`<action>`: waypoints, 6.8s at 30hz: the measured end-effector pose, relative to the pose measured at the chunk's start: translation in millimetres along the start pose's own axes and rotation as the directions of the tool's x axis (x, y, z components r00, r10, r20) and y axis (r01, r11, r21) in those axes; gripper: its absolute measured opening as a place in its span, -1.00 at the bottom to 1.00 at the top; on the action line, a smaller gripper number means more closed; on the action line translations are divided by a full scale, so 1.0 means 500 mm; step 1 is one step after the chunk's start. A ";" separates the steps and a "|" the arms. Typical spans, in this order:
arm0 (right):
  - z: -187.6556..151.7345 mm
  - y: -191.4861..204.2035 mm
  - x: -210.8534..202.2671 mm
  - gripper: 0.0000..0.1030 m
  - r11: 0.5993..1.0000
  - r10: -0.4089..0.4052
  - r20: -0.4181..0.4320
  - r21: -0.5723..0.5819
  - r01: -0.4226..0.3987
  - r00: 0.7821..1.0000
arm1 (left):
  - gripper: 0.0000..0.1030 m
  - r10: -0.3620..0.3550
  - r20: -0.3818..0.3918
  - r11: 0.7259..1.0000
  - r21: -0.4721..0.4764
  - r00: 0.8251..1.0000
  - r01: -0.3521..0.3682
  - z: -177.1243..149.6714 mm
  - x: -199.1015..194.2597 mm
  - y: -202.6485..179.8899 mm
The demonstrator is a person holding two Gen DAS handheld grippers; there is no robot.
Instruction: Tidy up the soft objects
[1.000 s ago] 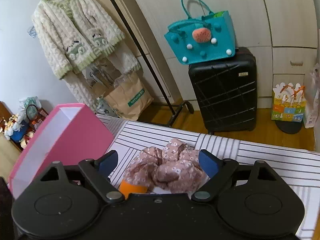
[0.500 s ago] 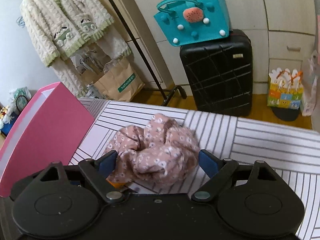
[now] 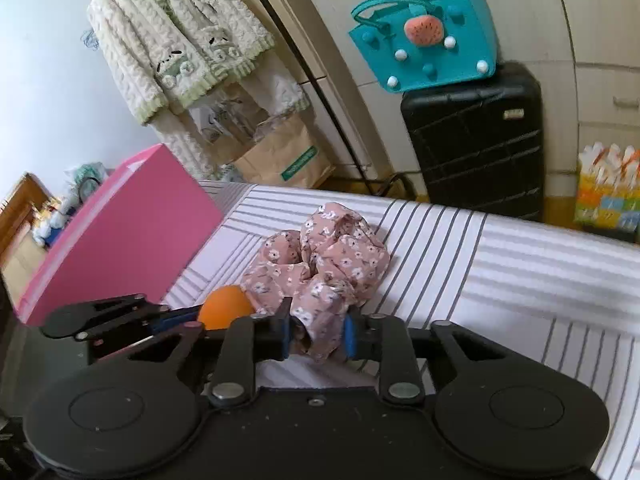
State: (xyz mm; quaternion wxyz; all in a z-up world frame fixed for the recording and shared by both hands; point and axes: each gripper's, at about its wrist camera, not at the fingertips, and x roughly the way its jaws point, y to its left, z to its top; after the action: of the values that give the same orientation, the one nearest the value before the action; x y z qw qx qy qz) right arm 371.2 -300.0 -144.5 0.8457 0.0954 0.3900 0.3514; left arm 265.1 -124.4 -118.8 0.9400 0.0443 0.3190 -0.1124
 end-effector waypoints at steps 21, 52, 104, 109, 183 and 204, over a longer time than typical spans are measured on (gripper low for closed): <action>-0.107 0.106 -0.127 -0.53 0.985 -0.171 0.072 0.022 0.170 0.983 | -0.33 -0.151 -0.008 0.988 -0.042 0.989 0.150 -0.037 -0.153 0.000; -0.237 0.368 -0.262 -0.53 0.964 -0.220 0.060 -0.142 0.227 0.974 | -0.33 -0.407 -0.156 0.914 -0.058 0.900 0.402 -0.119 -0.379 0.084; 0.009 0.693 0.142 -0.39 0.816 -0.129 -0.310 -0.573 -0.077 0.942 | -0.26 0.079 -0.185 0.993 0.096 0.980 -0.062 -0.029 -0.331 0.447; 0.009 0.687 0.172 -0.12 0.796 -0.156 -0.321 -0.600 -0.073 0.934 | -0.25 0.062 -0.176 0.997 0.047 0.982 -0.054 -0.031 -0.330 0.464; -0.268 0.621 -0.332 0.94 0.851 -0.491 0.244 -0.068 0.520 0.836 | 1.00 0.135 0.041 0.986 -0.109 0.990 -0.129 -0.100 -0.576 0.169; -0.315 0.643 -0.345 0.94 0.761 -0.625 0.290 0.021 0.648 0.725 | 1.00 0.150 0.134 0.986 -0.094 0.980 -0.138 -0.150 -0.580 0.146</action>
State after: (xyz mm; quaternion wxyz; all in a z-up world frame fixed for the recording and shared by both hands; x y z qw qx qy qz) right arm 12.1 -196.9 -9.0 0.9642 -0.0303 0.2608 0.0382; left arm 14.8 11.1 -0.6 0.9668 0.0195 0.2525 -0.0332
